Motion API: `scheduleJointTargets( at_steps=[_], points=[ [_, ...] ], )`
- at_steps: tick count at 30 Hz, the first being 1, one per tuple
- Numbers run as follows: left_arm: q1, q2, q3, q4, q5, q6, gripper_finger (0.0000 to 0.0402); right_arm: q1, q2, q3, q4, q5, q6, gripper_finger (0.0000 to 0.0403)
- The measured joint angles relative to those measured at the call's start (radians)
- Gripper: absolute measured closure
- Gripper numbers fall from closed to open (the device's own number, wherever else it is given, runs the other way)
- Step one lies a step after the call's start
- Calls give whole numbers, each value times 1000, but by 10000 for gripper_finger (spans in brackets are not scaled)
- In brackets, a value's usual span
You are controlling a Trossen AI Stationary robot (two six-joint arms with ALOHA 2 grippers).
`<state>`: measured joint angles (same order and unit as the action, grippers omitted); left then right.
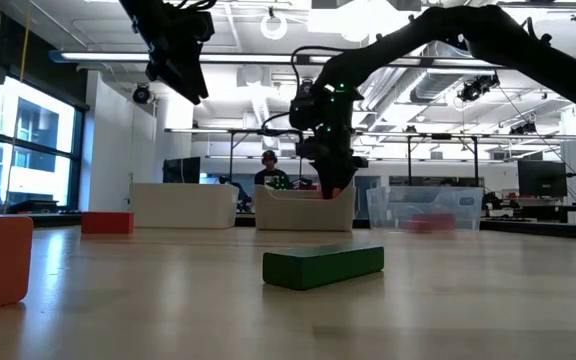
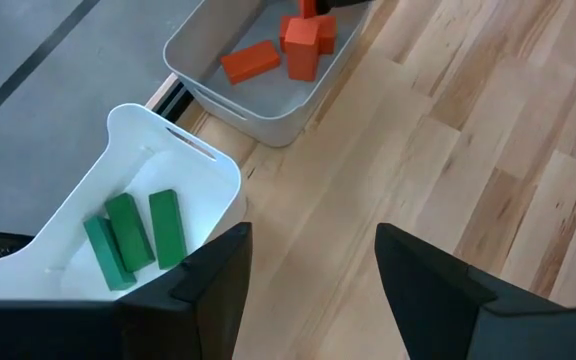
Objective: Sort & place blocks by color
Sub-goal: Put the orange wooden block into the gray bin, then put the orange block into the gray bin
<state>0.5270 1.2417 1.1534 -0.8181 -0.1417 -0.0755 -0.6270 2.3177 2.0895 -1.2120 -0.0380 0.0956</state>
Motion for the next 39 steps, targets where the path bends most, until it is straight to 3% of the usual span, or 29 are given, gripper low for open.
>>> scheduleJointTargets(
  at_steps=[14, 24, 33, 39],
  points=[
    [0, 2, 0, 0, 1, 0, 200, -1, 0, 0, -1, -86, 8, 271],
    [0, 2, 0, -26, 1, 0, 200, 26, 0, 0, 0, -86, -7, 264],
    [0, 2, 0, -27, 0, 16, 200, 48, 0, 0, 0, -20, 1, 205],
    [0, 2, 0, -31, 1, 26, 199, 47, 0, 44, -36, -18, 45, 202]
  ],
)
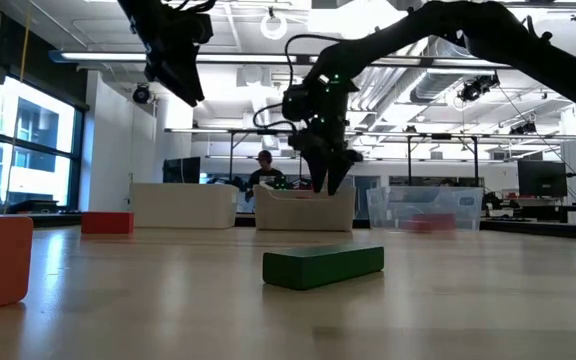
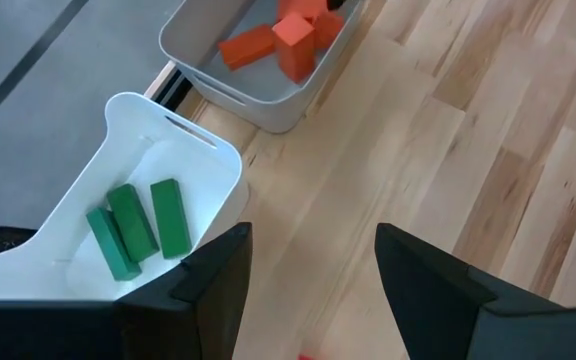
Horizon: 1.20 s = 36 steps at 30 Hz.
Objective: Sort & place blocks by color
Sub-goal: Put the orange block into the gray bin
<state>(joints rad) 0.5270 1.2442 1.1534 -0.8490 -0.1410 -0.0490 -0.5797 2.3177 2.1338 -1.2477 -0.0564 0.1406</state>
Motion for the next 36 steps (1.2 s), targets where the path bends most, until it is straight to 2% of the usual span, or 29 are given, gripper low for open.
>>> scheduleJointTargets(
  at_steps=[9, 12, 17, 24, 29, 36],
  points=[
    [0, 0, 0, -12, 7, -17, 176, 21, -2, 225, -86, 15, 16, 223],
    [0, 0, 0, -42, 71, -25, 168, 32, -56, 179, -22, 31, 17, 229],
    [-36, 0, 0, -92, 164, -1, 169, 36, -84, 177, -21, 55, 47, 231],
    [-168, 0, 0, -184, 165, 0, 167, 50, -86, 177, -49, 28, 123, 231],
    [-285, 0, -35, -176, 146, -25, 167, 84, -86, 177, -54, 28, 151, 231],
    [-431, -1, -137, -97, 111, -47, 169, 135, -86, 177, -53, 108, 206, 231]
  ],
)
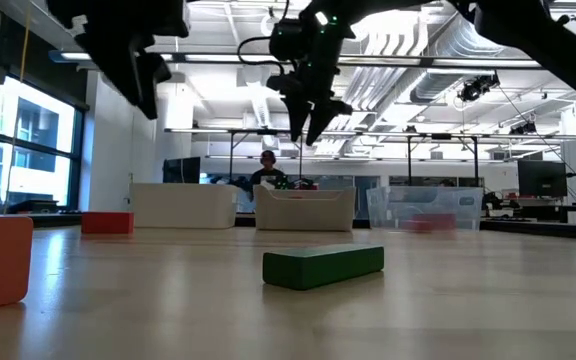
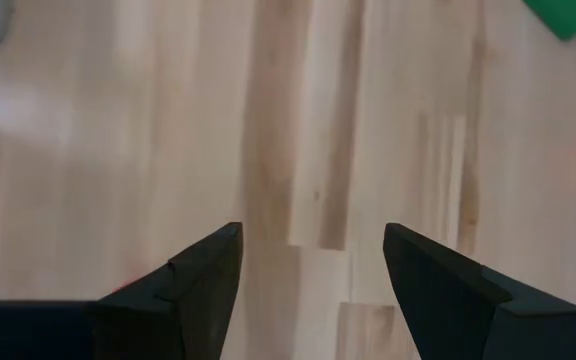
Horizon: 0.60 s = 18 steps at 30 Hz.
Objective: Sort & place blocks by color
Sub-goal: Put the orange block into the gray bin
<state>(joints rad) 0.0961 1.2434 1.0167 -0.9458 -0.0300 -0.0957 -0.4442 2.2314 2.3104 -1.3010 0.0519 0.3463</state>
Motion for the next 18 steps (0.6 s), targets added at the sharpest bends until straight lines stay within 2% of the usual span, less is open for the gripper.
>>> scheduleJointTargets(
  at_steps=[6, 18],
  points=[
    [-108, 0, -38, 67, -11, -4, 169, 25, 0, 0, 0, 0, 60, 230],
    [-268, 0, -109, 381, -11, 35, 168, 26, 0, 0, 6, 1, 127, 230]
  ],
)
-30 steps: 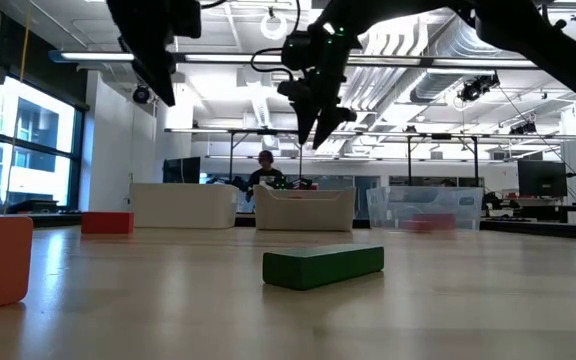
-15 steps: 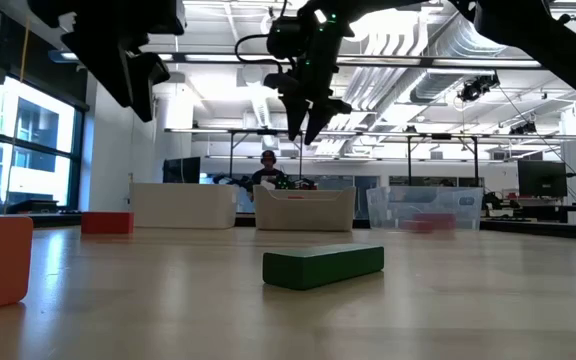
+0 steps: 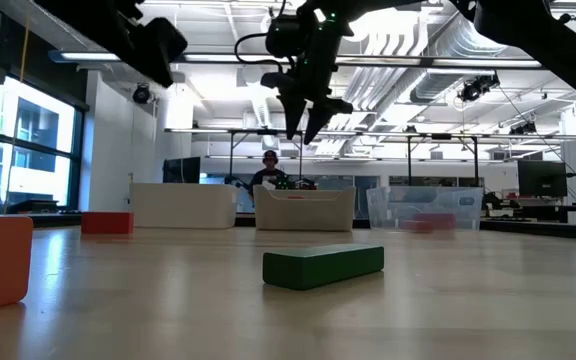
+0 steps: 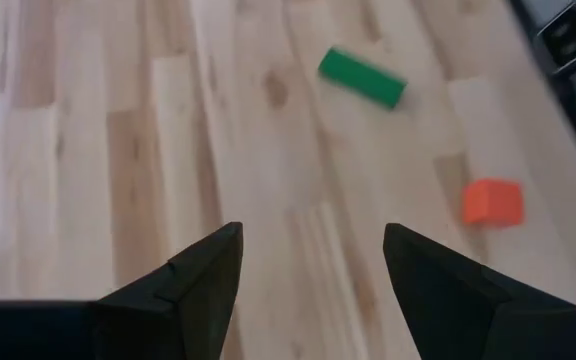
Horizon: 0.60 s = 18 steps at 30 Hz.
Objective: Sort & place blocks by color
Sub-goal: Put the orange block into the gray bin
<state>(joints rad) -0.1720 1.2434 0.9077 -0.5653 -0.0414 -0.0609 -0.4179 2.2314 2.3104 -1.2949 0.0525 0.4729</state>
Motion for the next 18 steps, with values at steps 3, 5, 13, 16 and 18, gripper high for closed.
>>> scheduleJointTargets(
  at_steps=[3, 5, 13, 16, 18],
  points=[
    [-25, 2, -15, 68, 0, -26, 168, 0, 0, 0, 0, 0, -1, 230],
    [-41, 14, -17, 95, 0, -38, 168, 0, 0, 0, 0, -1, -1, 230],
    [-145, 83, -17, 134, 3, -94, 168, 0, 0, 0, 7, -2, -2, 230],
    [-191, 123, -17, 156, 4, -101, 168, 0, 0, 0, 8, -2, -2, 230],
    [-215, 150, -17, 192, 2, -121, 168, 0, 0, 0, 8, -2, -2, 230]
  ],
)
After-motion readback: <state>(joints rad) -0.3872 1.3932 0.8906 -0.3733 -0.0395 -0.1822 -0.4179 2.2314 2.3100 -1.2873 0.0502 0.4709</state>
